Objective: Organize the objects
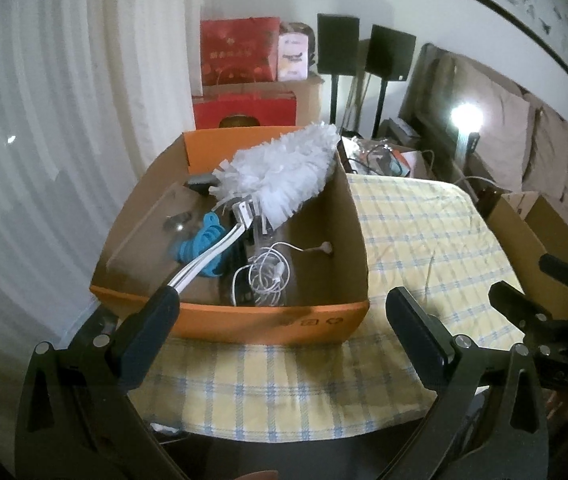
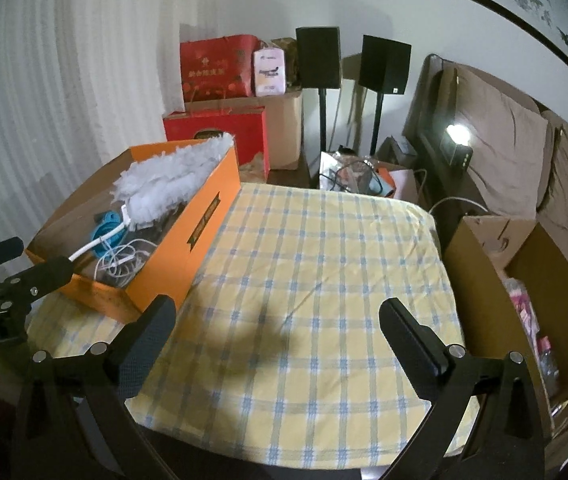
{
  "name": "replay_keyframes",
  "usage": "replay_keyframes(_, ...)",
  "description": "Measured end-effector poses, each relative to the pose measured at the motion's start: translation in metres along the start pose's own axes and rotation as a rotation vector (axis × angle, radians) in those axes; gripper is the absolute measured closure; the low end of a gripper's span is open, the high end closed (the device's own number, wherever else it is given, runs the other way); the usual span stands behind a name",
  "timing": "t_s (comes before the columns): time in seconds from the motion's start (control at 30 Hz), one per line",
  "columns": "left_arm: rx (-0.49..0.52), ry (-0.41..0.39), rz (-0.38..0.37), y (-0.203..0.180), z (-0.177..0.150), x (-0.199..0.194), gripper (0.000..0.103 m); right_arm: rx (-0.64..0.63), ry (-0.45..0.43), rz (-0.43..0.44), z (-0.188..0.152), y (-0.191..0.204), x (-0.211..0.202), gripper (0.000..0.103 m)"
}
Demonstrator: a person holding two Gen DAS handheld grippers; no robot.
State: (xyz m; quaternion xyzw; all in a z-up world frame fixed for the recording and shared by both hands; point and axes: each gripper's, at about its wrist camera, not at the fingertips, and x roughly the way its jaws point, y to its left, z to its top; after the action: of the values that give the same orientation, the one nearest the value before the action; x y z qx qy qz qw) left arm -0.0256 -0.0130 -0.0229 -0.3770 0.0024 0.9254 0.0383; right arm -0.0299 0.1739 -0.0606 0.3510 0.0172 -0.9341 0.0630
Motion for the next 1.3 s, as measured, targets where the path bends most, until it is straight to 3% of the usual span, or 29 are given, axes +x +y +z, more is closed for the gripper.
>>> replay_keyframes(0.3,0.004,-0.009,0.025,0.001,-0.006,-0.009,0.0,-0.005,-0.026,-0.051,-0.008,-0.005,-0.012,0.0)
replay_keyframes(1.3,-0.011,-0.024,0.073,0.009,-0.006,-0.016,0.0,0.012,-0.034,-0.049,-0.008,-0.007,-0.019,0.0)
